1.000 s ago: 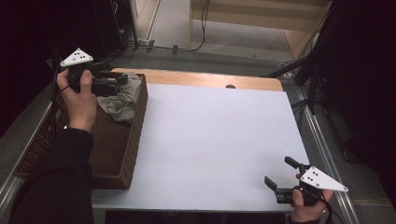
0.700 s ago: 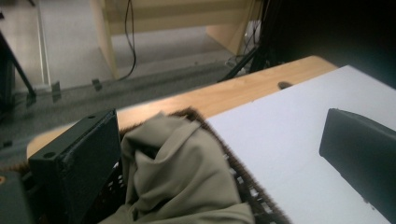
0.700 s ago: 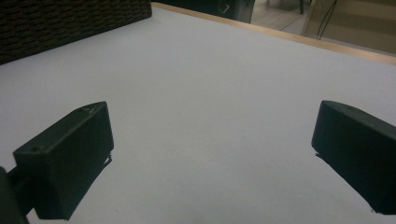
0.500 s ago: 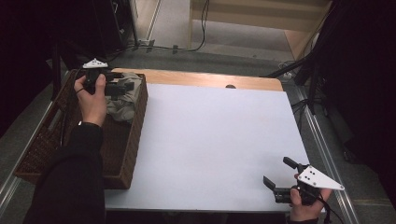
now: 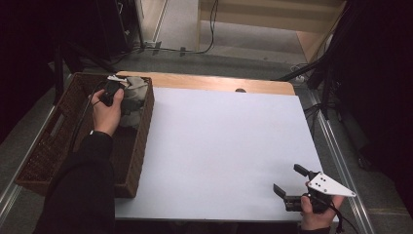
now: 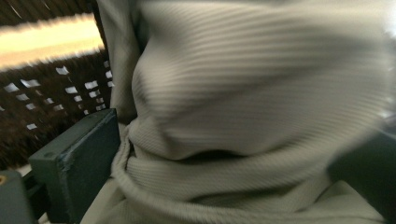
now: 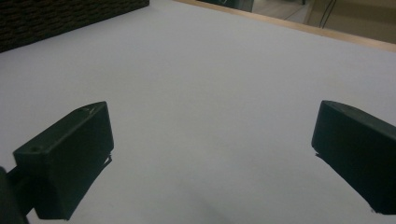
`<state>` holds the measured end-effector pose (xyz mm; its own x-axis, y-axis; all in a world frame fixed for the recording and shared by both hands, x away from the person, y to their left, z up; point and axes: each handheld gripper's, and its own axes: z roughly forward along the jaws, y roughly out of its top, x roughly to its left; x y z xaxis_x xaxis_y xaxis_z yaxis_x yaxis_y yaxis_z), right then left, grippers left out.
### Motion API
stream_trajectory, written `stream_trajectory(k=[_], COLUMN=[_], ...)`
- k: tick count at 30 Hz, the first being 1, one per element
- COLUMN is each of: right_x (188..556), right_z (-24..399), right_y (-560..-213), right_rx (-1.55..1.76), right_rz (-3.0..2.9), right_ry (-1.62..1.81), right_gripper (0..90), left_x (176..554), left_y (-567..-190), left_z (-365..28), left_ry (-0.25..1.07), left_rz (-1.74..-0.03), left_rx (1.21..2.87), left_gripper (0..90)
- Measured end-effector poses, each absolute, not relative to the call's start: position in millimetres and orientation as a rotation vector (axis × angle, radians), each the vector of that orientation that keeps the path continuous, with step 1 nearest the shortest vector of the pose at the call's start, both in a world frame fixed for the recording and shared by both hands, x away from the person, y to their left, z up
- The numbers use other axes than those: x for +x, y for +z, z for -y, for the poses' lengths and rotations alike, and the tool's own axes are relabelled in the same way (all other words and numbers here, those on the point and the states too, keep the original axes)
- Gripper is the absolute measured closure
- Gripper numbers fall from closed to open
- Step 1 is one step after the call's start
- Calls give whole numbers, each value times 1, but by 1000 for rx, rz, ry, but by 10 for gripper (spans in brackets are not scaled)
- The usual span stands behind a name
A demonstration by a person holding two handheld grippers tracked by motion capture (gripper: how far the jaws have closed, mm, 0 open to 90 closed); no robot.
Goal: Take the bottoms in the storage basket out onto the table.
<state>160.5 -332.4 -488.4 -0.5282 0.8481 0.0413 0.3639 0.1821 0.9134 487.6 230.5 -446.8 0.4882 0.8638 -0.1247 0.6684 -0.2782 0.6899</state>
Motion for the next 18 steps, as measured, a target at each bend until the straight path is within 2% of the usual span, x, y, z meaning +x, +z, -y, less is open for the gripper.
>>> stream_trajectory(k=[5, 10, 18], right_x=[161, 161, 162], right_z=[332, 331, 331], right_y=[-489, -490, -491], right_rx=[1127, 1128, 1127], right_rz=[-1986, -1991, -1998], right_ry=[1320, 1319, 1313], right_gripper=[0, 0, 0], left_x=[493, 495, 496], left_y=[-465, -475, -488], left_z=[-228, -228, -223], left_ry=[294, 290, 371], left_rz=[-1356, -1384, -1383], left_rx=[2063, 2052, 2079], left_gripper=[0, 0, 0])
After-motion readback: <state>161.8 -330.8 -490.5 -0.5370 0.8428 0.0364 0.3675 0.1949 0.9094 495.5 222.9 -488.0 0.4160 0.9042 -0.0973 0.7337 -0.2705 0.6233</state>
